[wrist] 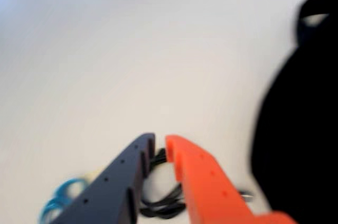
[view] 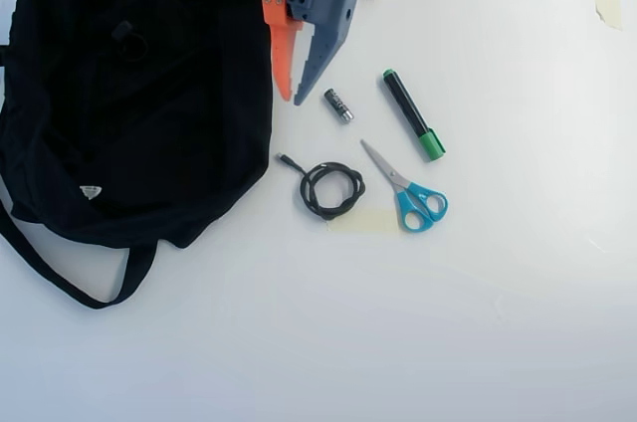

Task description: Put the bike light into the black bag

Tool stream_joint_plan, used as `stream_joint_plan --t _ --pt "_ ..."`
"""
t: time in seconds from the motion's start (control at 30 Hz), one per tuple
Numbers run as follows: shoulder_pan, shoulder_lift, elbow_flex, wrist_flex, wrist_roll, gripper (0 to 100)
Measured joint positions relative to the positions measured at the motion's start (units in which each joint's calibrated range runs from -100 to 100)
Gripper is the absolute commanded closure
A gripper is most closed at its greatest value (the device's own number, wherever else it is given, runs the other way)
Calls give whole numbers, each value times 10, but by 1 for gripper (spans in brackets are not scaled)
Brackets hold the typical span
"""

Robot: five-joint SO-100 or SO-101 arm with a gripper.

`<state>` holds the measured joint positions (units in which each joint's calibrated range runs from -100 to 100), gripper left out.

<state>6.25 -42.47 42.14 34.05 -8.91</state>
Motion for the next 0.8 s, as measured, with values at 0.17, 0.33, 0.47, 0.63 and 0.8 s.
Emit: stream_joint_plan --t 0.17,0.33,0.47,0.63,0.8 --pt "-30 -4 40 0 6 98" --pt "-62 -41 138 0 16 98" --pt "-103 -110 233 0 16 98" --pt "-161 -223 398 0 16 98" --pt "-183 -345 524 0 18 98"
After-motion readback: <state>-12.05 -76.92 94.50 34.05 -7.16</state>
